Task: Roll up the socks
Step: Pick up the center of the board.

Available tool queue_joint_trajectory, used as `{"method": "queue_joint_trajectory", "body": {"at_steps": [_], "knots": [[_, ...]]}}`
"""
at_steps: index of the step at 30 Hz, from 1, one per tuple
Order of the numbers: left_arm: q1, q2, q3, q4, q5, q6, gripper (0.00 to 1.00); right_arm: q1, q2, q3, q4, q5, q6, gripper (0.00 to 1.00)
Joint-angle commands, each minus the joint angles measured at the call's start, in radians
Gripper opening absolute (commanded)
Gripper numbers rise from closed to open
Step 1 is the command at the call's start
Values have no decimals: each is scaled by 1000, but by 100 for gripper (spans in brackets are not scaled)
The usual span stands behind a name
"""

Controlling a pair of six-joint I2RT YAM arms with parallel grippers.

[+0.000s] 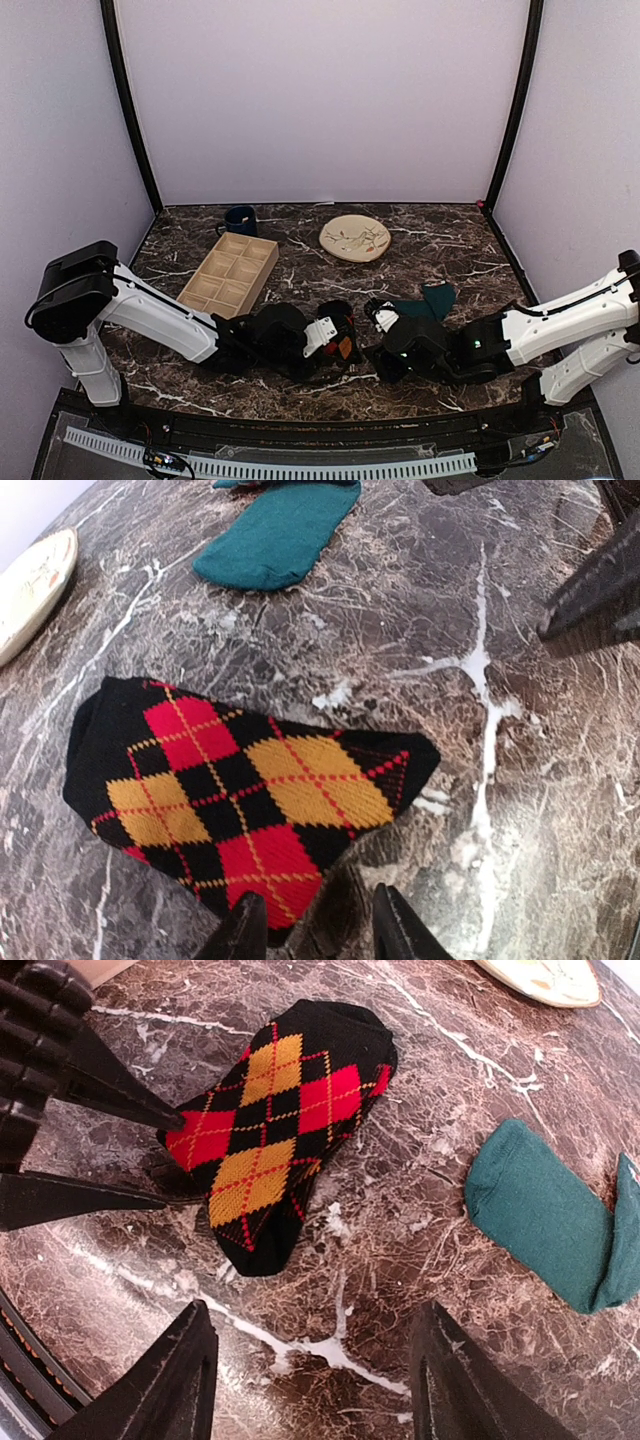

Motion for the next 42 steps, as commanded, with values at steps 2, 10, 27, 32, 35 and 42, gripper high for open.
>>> {"method": "queue_joint_trajectory", "body": {"at_steps": [2, 10, 27, 32, 35, 42], "knots": [[-7, 21, 45, 21, -33, 70, 39, 8, -28, -17, 32, 28, 4, 61], [-7, 43, 64, -4, -13, 100, 35, 4, -44, -24, 34, 37, -3, 61], [-7, 86, 89, -33, -17, 139, 26, -3, -65, -35, 42, 34, -21, 61], [-8, 85, 94, -32, -37, 144, 30, -6, -69, -39, 47, 30, -27, 61], [-8, 82, 94, -31, -39, 150, 31, -6, -71, -43, 50, 28, -27, 61], [-9, 105, 105, -33, -51, 164, 31, -8, -74, -49, 61, 24, -27, 61]]}}
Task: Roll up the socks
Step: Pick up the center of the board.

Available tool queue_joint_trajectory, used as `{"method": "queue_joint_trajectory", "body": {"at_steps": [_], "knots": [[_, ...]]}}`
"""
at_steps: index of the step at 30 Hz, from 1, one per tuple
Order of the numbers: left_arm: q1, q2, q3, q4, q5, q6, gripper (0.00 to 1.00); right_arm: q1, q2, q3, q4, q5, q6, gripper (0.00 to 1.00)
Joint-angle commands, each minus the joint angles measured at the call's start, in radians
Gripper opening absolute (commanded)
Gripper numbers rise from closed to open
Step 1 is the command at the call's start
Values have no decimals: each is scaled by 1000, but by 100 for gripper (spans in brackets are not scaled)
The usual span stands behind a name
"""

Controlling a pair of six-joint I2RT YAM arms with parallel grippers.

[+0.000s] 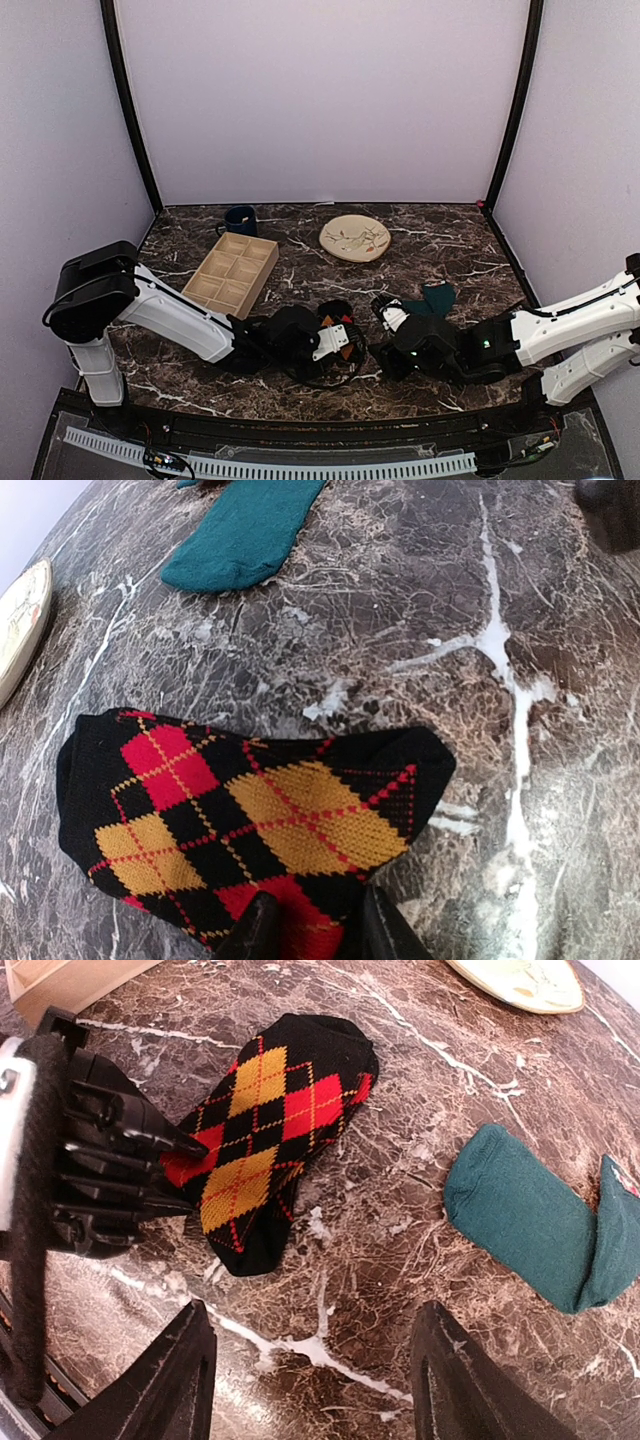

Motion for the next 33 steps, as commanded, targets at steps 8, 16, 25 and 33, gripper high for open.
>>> {"method": "queue_joint_trajectory", "body": {"at_steps": [8, 16, 25, 33], "knots": [[-4, 29, 39, -17, -30, 53, 11, -6, -23, -18, 45, 11, -8, 61], [-2, 24, 68, -77, 4, 76, 0, -8, -49, -29, 39, 15, -2, 61], [56, 12, 156, -318, 225, 53, 0, -10, -55, -40, 41, 10, -6, 61], [155, 12, 235, -515, 454, 38, 0, -10, -59, -63, 67, -15, -17, 66]]}}
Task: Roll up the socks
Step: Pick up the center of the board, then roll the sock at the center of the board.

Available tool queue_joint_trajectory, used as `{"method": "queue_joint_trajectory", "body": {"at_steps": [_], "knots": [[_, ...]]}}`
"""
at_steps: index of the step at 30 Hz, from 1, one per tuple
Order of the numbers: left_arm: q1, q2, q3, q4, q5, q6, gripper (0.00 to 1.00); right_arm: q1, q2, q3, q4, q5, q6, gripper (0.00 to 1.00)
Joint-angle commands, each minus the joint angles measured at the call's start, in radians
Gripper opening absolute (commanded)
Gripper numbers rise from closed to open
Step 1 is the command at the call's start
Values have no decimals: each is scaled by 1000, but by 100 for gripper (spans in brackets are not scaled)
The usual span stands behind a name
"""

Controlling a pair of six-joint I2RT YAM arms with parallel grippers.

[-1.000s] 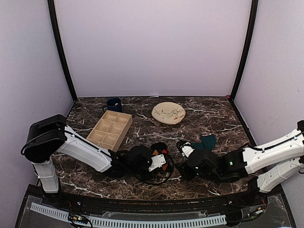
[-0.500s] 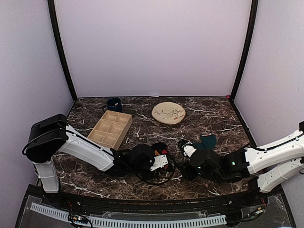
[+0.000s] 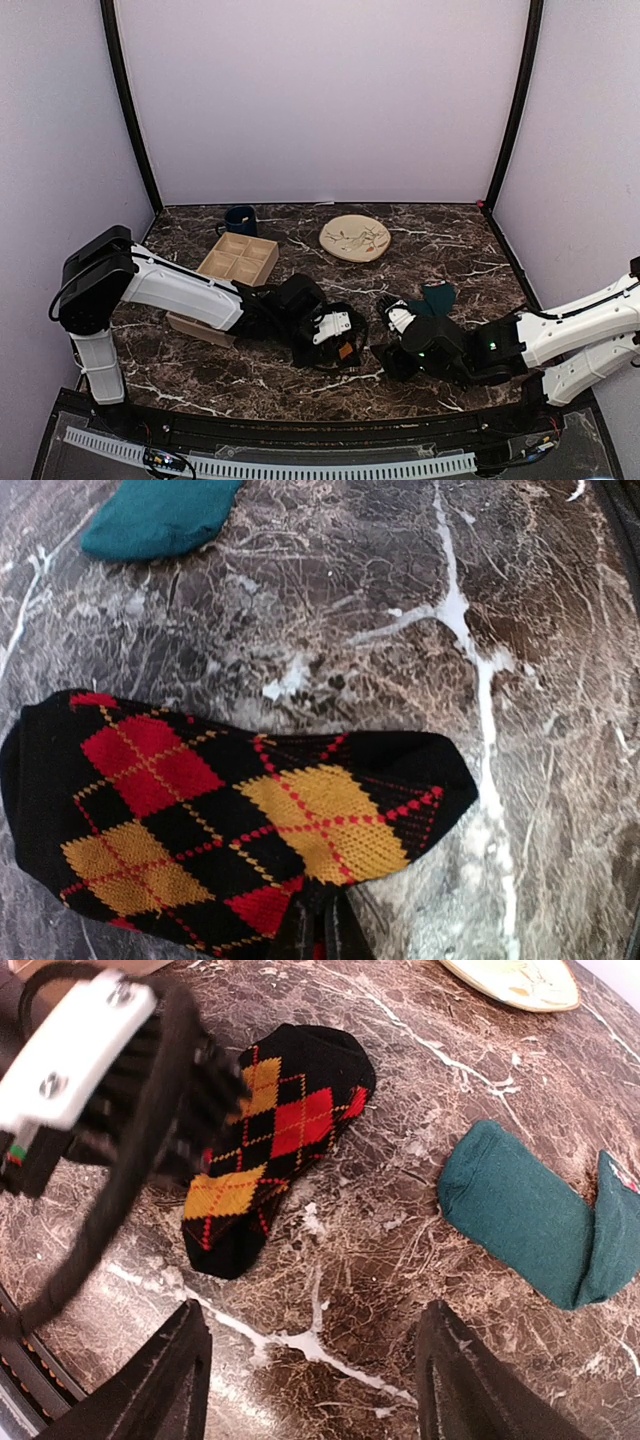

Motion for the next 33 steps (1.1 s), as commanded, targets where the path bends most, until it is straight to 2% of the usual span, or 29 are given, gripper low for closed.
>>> {"method": "queue_joint_trajectory", "body": {"at_steps": [1, 10, 18, 33], "knots": [[50, -13, 48, -173, 182, -15, 0, -5, -21, -31, 56, -25, -22, 67], [120, 74, 172, -378, 388, 11, 0, -2, 49, -15, 140, -115, -117, 71], [169, 104, 206, -462, 512, 22, 0, -1, 129, 14, 226, -164, -199, 72], [211, 165, 266, -604, 597, 68, 0, 23, 295, 134, 276, -236, -308, 82]]}}
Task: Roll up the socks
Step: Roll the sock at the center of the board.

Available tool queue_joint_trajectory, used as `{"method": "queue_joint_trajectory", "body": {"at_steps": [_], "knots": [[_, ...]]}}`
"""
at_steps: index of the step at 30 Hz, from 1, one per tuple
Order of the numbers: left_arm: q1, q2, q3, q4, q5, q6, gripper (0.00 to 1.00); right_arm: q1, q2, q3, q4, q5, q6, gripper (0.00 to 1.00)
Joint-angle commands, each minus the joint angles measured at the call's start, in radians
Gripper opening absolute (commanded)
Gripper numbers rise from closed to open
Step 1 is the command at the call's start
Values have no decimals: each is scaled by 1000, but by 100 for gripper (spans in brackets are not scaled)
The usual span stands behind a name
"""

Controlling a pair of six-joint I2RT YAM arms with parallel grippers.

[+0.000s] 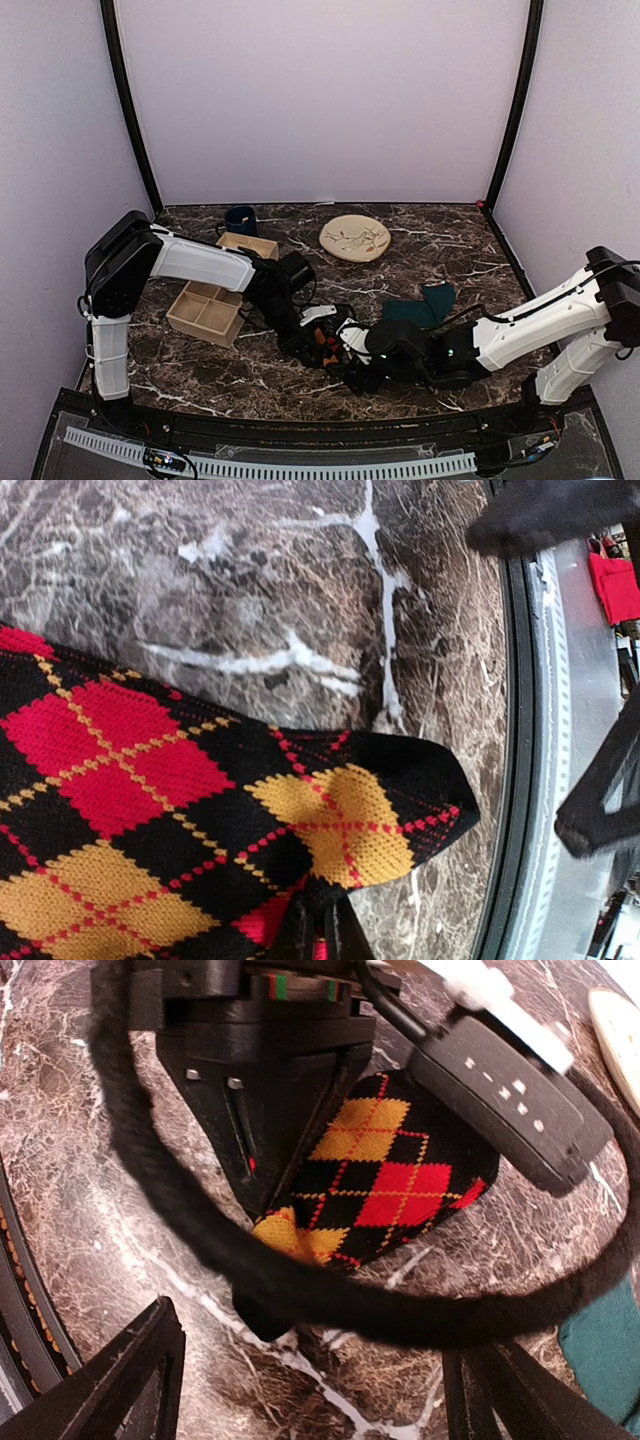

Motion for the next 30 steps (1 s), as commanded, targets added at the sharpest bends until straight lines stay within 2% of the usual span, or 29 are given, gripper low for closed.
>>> {"method": "queue_joint_trajectory", "body": {"at_steps": [1, 17, 30], "knots": [[14, 13, 24, -95, 38, 35, 0, 14, 34, 44, 47, -26, -43, 81], [30, 22, 38, -139, 88, 55, 0, 17, 154, 122, 49, -64, -128, 79], [31, 32, 41, -147, 92, 61, 0, 17, 197, 139, 44, -63, -164, 69]]}}
